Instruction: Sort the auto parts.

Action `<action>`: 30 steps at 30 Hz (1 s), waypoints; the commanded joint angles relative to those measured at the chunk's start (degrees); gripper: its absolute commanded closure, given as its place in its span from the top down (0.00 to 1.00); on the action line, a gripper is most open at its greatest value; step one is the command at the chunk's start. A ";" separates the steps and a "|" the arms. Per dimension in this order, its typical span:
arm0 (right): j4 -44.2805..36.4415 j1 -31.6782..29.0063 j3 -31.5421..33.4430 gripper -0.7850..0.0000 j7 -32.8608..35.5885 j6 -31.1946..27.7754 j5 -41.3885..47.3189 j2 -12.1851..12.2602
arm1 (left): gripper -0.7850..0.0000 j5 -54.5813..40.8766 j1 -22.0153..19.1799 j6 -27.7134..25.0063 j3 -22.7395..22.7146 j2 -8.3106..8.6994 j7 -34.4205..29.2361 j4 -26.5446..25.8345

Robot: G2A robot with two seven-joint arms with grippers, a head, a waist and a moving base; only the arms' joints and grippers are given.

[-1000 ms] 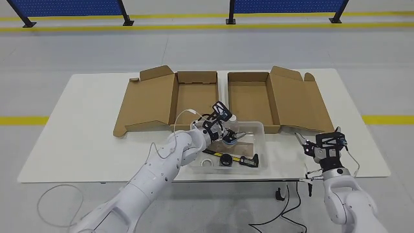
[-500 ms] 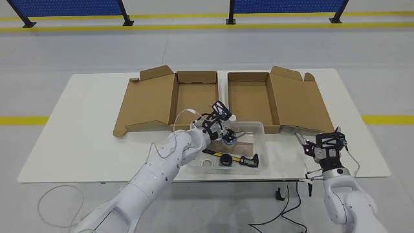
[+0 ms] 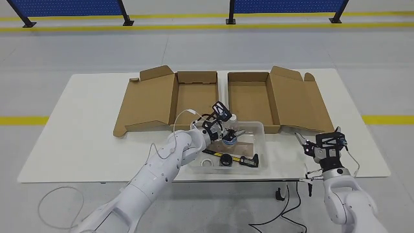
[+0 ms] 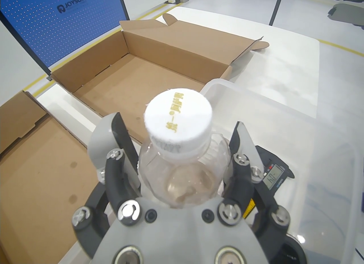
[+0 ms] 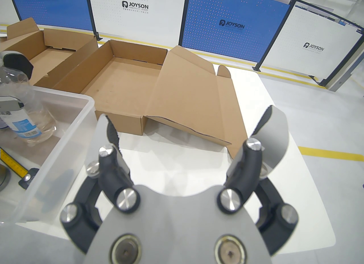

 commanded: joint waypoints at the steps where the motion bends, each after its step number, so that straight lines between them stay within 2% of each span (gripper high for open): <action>1: 0.00 0.00 0.00 1.00 0.00 0.00 0.00 0.00 | 0.79 0.18 0.06 0.10 -0.13 -0.02 -0.03 -0.02; 2: 0.00 0.00 0.00 1.00 0.00 0.00 0.00 0.00 | 0.75 0.21 0.11 0.10 -0.19 -0.03 -0.02 -0.05; 6: 0.00 0.00 0.00 1.00 0.00 0.00 0.00 0.00 | 0.68 0.34 0.24 0.01 -0.51 -0.06 -0.01 -0.04; 8: 0.00 0.00 0.00 1.00 0.00 0.00 0.00 0.00 | 0.60 0.45 0.32 -0.03 -0.64 -0.07 -0.02 -0.08; 10: 0.00 0.00 0.00 1.00 0.00 0.00 0.00 0.00 | 0.59 0.57 0.39 -0.09 -0.77 -0.08 -0.02 -0.10; 12: 0.00 0.00 0.00 1.00 0.00 0.00 0.00 0.00 | 0.51 0.72 0.46 -0.28 -0.88 -0.08 -0.08 -0.08; 17: 0.00 0.00 0.00 1.00 0.00 0.00 0.00 0.00 | 0.40 0.92 0.64 -0.65 -1.17 -0.10 0.00 -0.15; 21: 0.00 0.00 0.00 1.00 0.00 0.00 0.00 0.00 | 0.15 1.21 0.88 -1.07 -1.42 -0.06 0.29 -0.49; 22: 0.00 0.00 0.00 1.00 0.00 0.00 0.00 0.00 | 0.03 1.28 0.97 -1.29 -1.48 -0.04 0.39 -0.62; 23: 0.00 0.00 0.00 1.00 0.00 0.00 0.00 0.00 | 0.00 1.32 1.06 -1.53 -1.57 -0.01 0.50 -0.75; 30: 0.00 0.00 0.00 1.00 0.00 0.00 0.00 0.00 | 0.00 2.17 1.97 -3.08 -2.45 0.42 1.17 -2.21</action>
